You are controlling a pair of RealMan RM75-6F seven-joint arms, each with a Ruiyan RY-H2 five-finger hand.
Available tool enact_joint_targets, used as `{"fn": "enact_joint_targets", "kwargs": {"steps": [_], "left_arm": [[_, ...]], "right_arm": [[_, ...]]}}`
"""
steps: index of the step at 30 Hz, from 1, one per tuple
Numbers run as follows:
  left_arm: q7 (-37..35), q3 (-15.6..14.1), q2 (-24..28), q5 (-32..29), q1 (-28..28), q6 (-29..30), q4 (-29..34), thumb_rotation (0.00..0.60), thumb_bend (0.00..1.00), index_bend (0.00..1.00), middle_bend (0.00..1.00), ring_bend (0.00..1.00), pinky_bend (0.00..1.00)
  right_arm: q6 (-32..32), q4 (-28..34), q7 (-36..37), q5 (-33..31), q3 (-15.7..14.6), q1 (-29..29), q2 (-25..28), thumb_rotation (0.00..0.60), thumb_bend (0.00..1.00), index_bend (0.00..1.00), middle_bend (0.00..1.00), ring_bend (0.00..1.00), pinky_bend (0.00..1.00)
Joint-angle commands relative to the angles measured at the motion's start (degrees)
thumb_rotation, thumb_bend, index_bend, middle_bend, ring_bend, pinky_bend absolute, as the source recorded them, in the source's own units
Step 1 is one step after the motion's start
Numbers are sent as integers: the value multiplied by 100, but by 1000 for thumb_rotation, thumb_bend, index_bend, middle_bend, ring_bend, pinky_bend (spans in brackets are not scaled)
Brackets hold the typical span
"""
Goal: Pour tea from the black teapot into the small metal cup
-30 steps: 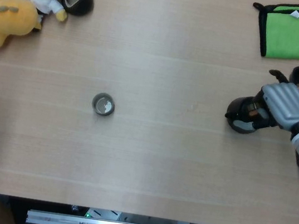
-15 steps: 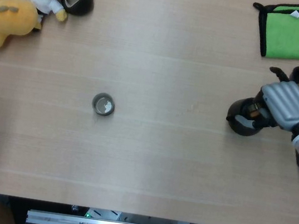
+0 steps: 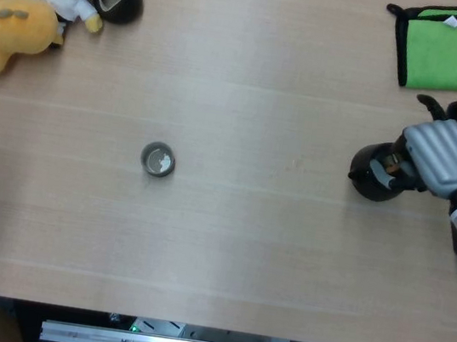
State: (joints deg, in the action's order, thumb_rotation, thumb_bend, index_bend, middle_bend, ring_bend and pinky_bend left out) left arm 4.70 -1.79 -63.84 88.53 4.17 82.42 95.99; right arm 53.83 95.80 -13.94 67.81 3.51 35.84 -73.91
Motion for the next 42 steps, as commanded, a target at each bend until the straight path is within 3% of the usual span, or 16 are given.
{"fn": "enact_joint_targets", "kwargs": {"steps": [1, 6, 18, 30, 35, 42], "left_arm": [[-13, 9, -20, 12, 14, -2, -31, 600, 292, 162, 139, 114, 82], [-44, 21, -50, 31, 54, -38, -105, 600, 292, 162, 139, 114, 82], [-26, 26, -29, 216, 337, -342, -143, 600, 292, 162, 163, 117, 82], [-556, 43, -247, 161, 1246, -1771, -7, 600, 292, 162, 172, 143, 82], [-267, 154, -544, -207, 1627, -2417, -60, 600, 292, 153, 160, 149, 84], [309, 394, -965, -912, 1975, -2875, -54, 600, 291, 128, 126, 149, 84]], "right_arm": [[79, -3, -65, 55, 4, -28, -12, 382, 373, 1000, 932, 842, 76], [224, 15, -159, 137, 19, -73, -18, 443, 374, 1000, 933, 843, 76], [467, 138, -82, 252, 120, -190, 46, 454, 367, 1000, 933, 843, 76], [646, 265, 79, 280, 239, -299, 80, 458, 367, 1000, 933, 843, 76], [696, 356, 81, 269, 265, -336, 87, 460, 367, 1000, 933, 843, 76], [700, 442, 42, 276, 253, -368, 132, 461, 367, 1000, 933, 843, 76]]}}
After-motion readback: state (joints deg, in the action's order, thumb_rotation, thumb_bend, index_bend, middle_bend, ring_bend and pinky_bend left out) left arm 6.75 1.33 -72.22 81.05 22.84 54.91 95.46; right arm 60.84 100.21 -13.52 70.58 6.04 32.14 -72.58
